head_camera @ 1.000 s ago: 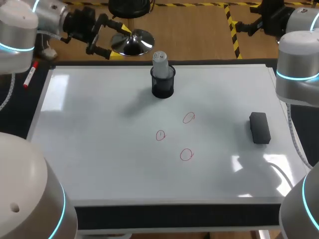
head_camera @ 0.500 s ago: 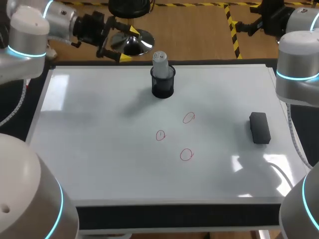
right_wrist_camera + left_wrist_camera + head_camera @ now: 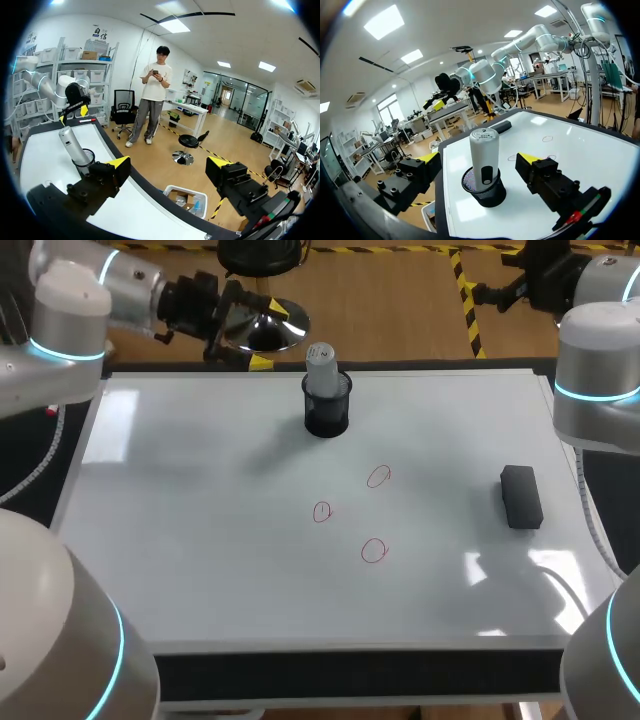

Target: Pick up the inspection probe, press it on each red-marked spot on the whiteboard one by one, put down the probe, pick up the eraser, and wipe off all the red marks.

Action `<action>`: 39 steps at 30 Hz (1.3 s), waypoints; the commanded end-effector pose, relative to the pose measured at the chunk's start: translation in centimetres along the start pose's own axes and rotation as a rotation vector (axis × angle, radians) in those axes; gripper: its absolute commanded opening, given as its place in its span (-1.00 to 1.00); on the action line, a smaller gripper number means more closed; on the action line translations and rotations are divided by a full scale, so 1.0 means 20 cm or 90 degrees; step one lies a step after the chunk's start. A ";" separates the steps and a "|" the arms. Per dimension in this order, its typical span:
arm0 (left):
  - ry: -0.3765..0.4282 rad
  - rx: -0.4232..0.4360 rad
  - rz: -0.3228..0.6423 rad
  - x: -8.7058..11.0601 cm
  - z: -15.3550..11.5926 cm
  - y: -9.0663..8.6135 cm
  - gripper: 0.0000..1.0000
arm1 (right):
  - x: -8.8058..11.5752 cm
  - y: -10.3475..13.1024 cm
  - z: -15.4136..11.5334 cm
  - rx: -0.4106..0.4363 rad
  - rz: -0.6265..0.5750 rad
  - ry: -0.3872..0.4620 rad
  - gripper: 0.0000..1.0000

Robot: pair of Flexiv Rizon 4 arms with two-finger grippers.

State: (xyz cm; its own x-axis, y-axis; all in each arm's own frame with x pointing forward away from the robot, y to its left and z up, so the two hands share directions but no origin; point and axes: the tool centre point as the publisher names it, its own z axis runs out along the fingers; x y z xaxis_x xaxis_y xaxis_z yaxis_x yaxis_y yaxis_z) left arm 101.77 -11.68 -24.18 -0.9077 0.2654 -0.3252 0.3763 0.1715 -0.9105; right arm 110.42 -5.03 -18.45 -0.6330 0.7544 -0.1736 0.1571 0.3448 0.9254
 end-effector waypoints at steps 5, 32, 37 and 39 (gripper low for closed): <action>0.010 0.016 -0.002 0.01 0.06 0.07 1.00 | 0.00 0.00 0.00 0.000 0.000 0.000 1.00; 0.014 0.027 -0.024 0.03 0.31 0.12 1.00 | 0.00 0.00 0.00 0.000 0.000 0.000 1.00; 0.016 0.035 -0.033 0.01 0.35 0.14 1.00 | 0.00 0.00 0.00 0.000 0.000 0.000 1.00; 0.017 0.031 -0.037 0.00 0.37 0.16 1.00 | 0.00 0.00 0.00 0.000 0.000 0.000 1.00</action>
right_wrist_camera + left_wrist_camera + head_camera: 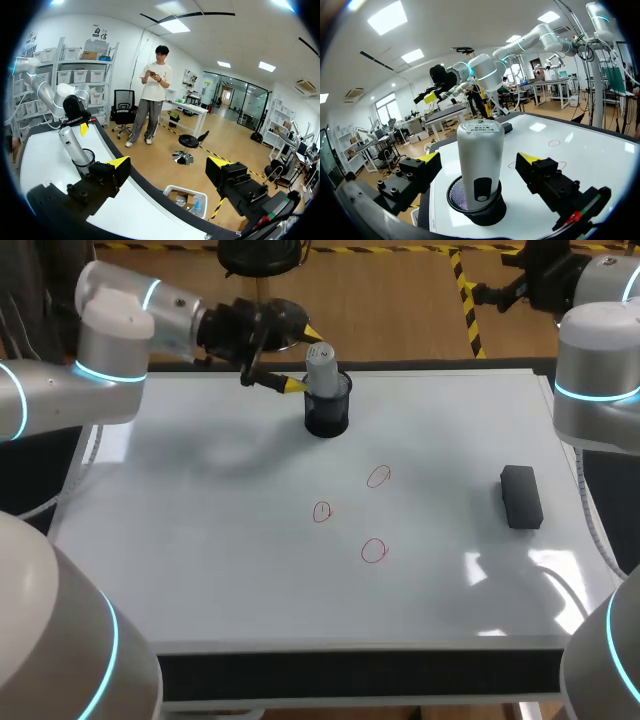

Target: Pick up the inspection probe, press it on each red-marked spot on the whiteboard one by one, put down the probe, pick up the eraser, and wipe off all the red marks.

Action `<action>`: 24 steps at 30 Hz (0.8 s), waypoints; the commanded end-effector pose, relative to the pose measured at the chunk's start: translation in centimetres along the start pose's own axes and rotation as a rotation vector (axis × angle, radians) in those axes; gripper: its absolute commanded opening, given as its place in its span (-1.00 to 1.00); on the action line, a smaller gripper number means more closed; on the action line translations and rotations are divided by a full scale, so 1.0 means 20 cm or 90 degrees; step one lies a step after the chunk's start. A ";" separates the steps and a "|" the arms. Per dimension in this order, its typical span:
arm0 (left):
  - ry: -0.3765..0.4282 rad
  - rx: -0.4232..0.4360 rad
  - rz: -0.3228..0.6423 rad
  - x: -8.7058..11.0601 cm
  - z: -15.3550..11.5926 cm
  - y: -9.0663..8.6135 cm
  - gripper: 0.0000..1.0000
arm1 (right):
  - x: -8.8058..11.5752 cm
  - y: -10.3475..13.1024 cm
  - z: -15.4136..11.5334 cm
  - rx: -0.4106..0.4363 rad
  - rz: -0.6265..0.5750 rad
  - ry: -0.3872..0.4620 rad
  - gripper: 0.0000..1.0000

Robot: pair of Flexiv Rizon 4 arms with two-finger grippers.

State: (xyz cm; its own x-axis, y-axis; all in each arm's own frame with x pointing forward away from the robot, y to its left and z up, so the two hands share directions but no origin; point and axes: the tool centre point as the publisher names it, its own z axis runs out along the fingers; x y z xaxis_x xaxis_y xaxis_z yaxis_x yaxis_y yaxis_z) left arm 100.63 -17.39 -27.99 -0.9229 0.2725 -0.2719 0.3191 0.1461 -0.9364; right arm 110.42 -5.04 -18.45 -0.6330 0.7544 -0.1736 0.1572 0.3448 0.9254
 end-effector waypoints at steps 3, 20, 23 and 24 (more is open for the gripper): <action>0.011 0.005 -0.008 -0.05 0.05 0.06 1.00 | 0.00 0.00 0.00 0.000 0.000 0.000 1.00; 0.035 0.009 -0.054 -0.06 0.11 0.16 1.00 | 0.00 0.00 0.00 0.000 0.000 0.000 1.00; 0.033 0.020 -0.057 -0.07 0.12 0.15 1.00 | 0.00 0.00 0.00 0.000 0.000 0.000 1.00; 0.033 0.020 -0.057 -0.07 0.12 0.15 1.00 | 0.00 0.00 0.00 0.000 0.000 0.000 1.00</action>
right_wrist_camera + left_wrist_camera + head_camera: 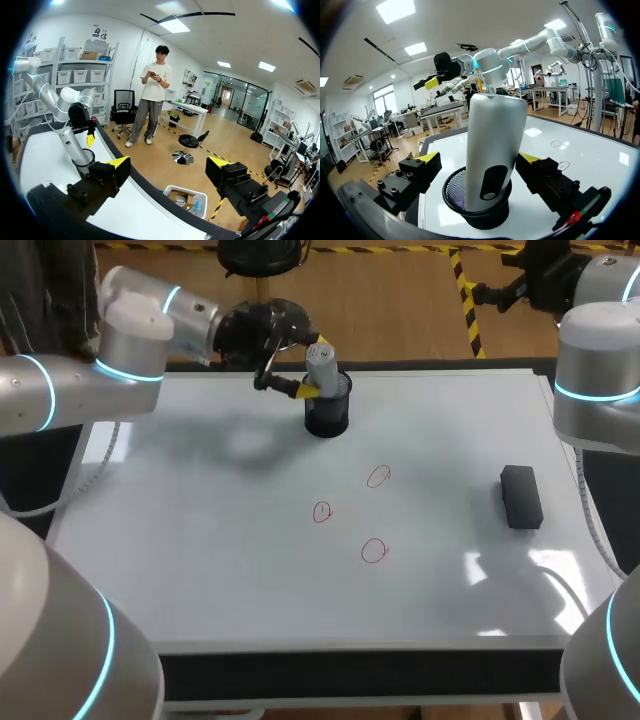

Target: Pick up the inspection probe, press it on each red-marked spot on the whiteboard one by one, put down the probe, pick up the eraser, and wipe off all the red marks.

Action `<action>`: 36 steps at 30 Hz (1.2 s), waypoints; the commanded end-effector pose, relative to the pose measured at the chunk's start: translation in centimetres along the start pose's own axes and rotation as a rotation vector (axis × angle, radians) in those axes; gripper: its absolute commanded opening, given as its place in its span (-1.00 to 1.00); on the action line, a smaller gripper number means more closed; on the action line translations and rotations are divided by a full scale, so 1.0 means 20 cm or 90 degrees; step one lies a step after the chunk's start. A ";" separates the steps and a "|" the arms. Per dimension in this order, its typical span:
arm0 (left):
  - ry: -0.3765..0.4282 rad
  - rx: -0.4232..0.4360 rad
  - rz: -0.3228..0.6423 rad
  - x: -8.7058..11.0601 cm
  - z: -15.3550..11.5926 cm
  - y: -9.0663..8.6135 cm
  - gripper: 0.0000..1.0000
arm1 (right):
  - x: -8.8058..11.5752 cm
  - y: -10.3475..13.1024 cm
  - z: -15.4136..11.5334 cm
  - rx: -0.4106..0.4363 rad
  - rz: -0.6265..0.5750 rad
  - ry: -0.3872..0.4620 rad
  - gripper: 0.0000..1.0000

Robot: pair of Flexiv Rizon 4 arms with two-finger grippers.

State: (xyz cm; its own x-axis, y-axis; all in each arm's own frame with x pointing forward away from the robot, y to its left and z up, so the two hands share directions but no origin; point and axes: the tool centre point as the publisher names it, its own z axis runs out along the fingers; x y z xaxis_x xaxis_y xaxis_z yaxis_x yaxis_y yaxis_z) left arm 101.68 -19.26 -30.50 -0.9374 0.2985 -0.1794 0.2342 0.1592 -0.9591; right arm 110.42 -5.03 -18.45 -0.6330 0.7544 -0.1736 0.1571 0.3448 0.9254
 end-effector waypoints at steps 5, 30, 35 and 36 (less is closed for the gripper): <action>0.012 0.018 -0.004 -0.05 0.04 0.02 1.00 | 0.00 0.00 0.00 0.000 0.000 0.000 1.00; 0.011 0.063 -0.038 0.01 0.00 -0.08 -1.00 | 0.00 0.00 0.00 0.000 0.000 0.000 1.00; 0.010 0.069 -0.091 0.01 -0.03 -0.09 -1.00 | 0.00 0.00 0.00 0.000 0.000 0.000 1.00; 0.009 0.070 -0.103 0.00 -0.04 -0.10 -1.00 | 0.00 0.00 0.00 0.000 0.000 0.000 1.00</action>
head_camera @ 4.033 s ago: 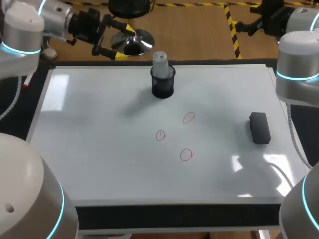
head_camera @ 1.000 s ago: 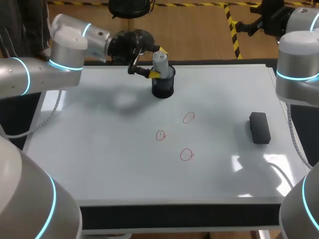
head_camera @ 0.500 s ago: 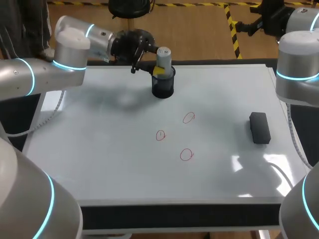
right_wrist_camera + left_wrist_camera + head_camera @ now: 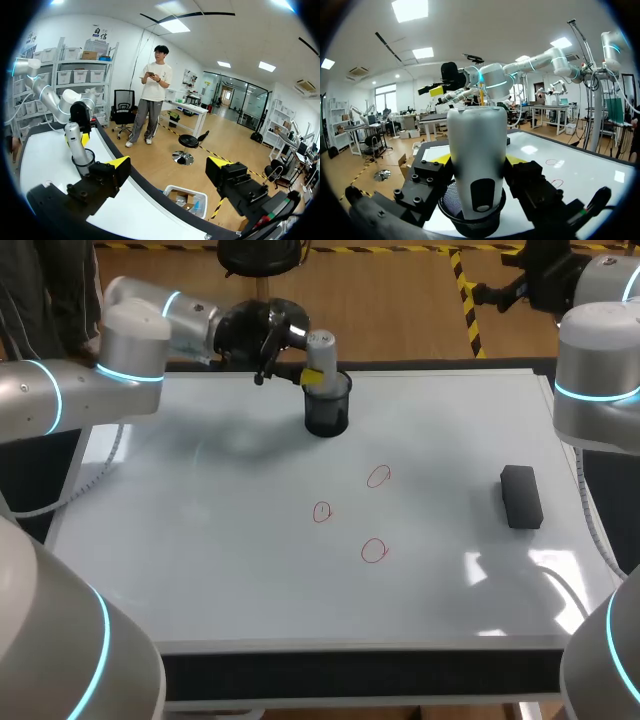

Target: Pick up the inspection probe, press it on each red-marked spot on the whiteboard one by one, put down the probe, pick up the eraser, and wipe off all the red marks.

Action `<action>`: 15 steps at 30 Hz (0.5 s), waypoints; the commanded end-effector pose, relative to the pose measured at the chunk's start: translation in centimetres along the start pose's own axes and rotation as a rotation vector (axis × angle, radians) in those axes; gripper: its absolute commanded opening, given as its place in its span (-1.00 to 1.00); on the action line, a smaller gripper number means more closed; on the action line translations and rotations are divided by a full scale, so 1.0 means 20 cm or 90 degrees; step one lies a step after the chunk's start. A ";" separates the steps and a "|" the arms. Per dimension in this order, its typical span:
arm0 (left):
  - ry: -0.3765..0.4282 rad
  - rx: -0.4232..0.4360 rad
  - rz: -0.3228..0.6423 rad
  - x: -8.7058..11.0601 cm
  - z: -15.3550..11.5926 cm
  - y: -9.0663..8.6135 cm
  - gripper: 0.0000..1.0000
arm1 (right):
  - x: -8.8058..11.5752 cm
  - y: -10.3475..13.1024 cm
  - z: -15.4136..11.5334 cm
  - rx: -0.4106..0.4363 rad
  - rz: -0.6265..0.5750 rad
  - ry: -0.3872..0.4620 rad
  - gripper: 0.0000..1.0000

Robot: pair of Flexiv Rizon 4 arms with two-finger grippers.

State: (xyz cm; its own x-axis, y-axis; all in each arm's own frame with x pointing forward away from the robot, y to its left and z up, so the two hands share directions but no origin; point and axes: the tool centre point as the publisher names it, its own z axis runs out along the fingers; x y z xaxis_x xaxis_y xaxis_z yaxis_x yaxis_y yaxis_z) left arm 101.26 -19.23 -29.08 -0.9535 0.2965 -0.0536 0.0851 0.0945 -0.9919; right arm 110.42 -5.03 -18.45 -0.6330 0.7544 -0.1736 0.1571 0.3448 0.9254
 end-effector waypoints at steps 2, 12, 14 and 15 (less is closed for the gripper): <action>0.001 -0.001 -0.028 0.00 -0.04 -0.05 -1.00 | 0.00 0.00 0.00 0.000 0.000 0.000 1.00; 0.001 -0.012 -0.027 0.00 -0.04 -0.14 -1.00 | 0.00 0.00 0.00 0.000 0.000 0.000 1.00; -0.002 -0.019 -0.028 0.00 -0.03 -0.17 -1.00 | 0.00 0.00 0.00 0.000 0.000 0.000 1.00; -0.006 -0.016 -0.033 0.00 -0.03 -0.19 -1.00 | 0.00 0.00 0.00 0.000 0.000 0.000 1.00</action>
State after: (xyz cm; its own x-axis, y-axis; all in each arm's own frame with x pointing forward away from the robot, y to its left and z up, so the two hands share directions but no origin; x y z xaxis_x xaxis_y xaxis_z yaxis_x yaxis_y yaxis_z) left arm 101.81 -18.87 -26.38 -0.9547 0.2976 -0.0072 0.0445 0.1191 -0.9919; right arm 110.42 -5.03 -18.45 -0.6331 0.7544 -0.1736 0.1571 0.3448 0.9254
